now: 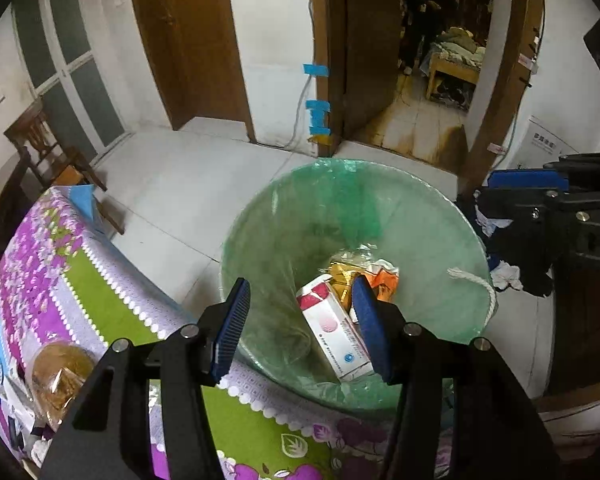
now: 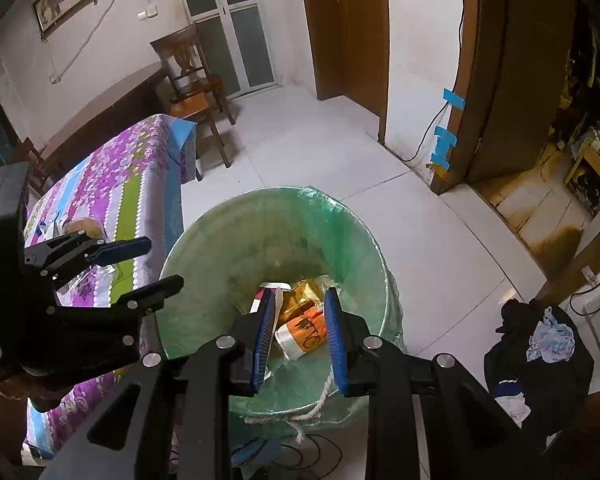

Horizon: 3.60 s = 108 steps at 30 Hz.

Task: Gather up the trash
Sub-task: 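Carry both items to the green bin and open both tools to drop them, then grasp the tan sponge block with the left tool while the right tool grasps the white rolled towel, then carry the sponge and towel over the green bin and open both tools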

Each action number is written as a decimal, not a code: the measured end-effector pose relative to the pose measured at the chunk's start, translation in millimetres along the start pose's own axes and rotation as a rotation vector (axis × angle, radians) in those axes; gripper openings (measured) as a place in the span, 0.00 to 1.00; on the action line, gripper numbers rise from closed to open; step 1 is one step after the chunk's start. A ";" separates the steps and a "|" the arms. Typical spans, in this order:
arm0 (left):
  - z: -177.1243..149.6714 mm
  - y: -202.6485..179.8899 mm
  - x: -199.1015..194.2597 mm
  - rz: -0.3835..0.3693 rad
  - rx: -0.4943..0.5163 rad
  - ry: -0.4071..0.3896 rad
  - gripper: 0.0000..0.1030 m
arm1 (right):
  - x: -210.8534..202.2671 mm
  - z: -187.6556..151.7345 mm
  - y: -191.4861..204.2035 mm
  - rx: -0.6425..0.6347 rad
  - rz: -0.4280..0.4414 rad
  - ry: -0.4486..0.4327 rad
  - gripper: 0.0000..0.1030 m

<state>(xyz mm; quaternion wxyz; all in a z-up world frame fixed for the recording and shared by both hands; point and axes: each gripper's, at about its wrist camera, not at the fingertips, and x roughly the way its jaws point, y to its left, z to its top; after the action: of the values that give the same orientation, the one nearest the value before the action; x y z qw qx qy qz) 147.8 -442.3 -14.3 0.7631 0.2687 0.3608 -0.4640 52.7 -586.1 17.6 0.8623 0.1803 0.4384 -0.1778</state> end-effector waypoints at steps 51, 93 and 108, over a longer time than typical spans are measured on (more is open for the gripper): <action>-318.2 205.5 -188.7 0.516 -0.691 -0.055 0.76 | 18.1 -100.5 369.3 -0.599 0.453 -0.206 0.49; -309.3 171.4 -223.8 0.511 -0.677 -0.136 0.34 | 7.1 -135.6 355.2 -0.451 0.512 -0.085 0.27; -247.1 138.6 -209.1 0.443 -0.529 -0.199 0.34 | -50.3 -123.3 290.3 -0.387 0.371 -0.271 0.27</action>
<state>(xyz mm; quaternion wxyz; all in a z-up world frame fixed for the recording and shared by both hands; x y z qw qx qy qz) 133.6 -91.8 16.4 0.9198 0.0869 0.3252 -0.2017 74.5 -268.1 36.0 0.9492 0.0643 0.3045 0.0469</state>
